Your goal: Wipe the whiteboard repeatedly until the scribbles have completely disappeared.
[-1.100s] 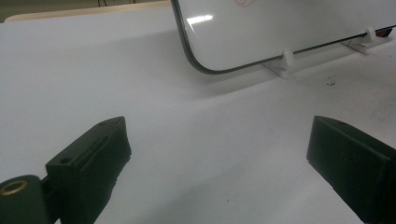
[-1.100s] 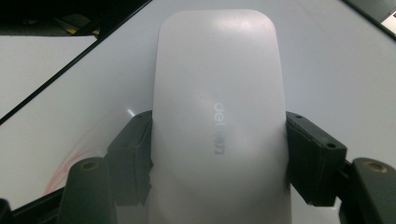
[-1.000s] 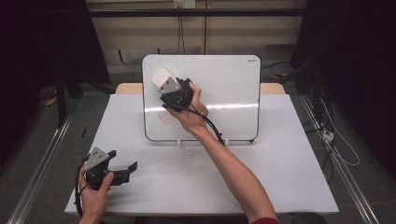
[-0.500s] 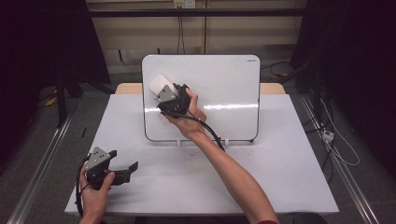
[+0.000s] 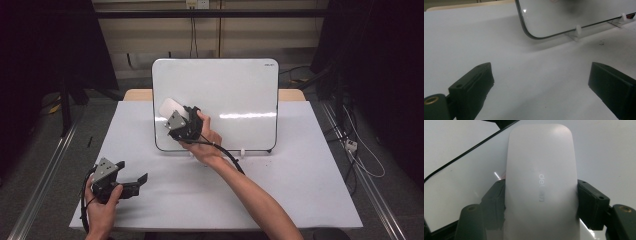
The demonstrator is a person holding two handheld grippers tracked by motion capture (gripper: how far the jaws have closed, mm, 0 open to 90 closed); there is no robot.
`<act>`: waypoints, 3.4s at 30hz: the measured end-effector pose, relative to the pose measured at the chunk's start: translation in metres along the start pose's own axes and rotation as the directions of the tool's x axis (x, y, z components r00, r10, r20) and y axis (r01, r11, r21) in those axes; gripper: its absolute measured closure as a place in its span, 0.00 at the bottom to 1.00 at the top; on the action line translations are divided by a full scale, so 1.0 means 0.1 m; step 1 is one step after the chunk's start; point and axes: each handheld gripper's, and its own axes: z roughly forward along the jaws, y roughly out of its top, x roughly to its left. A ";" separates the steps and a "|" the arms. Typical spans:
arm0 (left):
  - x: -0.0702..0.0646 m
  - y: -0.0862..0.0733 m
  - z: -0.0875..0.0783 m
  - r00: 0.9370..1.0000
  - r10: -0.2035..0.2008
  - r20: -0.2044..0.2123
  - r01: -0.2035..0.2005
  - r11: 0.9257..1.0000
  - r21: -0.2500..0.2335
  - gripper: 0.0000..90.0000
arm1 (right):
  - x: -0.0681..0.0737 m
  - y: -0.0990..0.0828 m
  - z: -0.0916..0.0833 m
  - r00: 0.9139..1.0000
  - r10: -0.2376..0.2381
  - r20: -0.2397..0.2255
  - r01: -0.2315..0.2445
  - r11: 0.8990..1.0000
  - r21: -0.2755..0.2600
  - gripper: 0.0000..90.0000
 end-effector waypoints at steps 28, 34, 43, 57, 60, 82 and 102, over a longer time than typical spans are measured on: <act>0.01 0.00 0.00 1.000 0.004 0.003 -0.004 1.000 0.005 0.06 | -0.25 0.01 -0.02 0.999 0.035 0.018 -0.035 0.999 0.006 0.35; 0.01 0.00 0.01 1.000 0.001 0.004 -0.001 1.000 0.005 0.06 | -0.29 0.09 0.02 0.999 0.037 0.039 -0.037 0.999 0.011 0.35; 0.00 0.00 0.02 1.000 0.005 0.006 -0.005 1.000 0.006 0.06 | -0.06 0.04 0.00 0.999 0.021 0.034 -0.021 1.000 0.003 0.35; 0.00 -0.01 0.01 1.000 0.005 0.000 -0.005 1.000 0.006 0.06 | 0.22 -0.24 -0.15 0.988 -0.137 -0.066 0.139 0.990 0.030 0.35; -0.01 0.00 0.02 1.000 0.006 0.002 -0.006 1.000 0.006 0.06 | 0.24 -0.31 -0.19 0.983 -0.161 -0.084 0.163 0.986 0.027 0.35; 0.00 0.01 0.03 1.000 0.012 0.009 -0.012 1.000 0.009 0.06 | -0.34 -0.09 -0.10 0.999 0.036 0.022 -0.036 0.999 0.029 0.35; -0.01 0.01 0.05 1.000 0.016 0.007 -0.016 1.000 0.006 0.06 | 0.13 -0.01 -0.02 1.000 -0.024 -0.006 0.024 1.000 0.011 0.35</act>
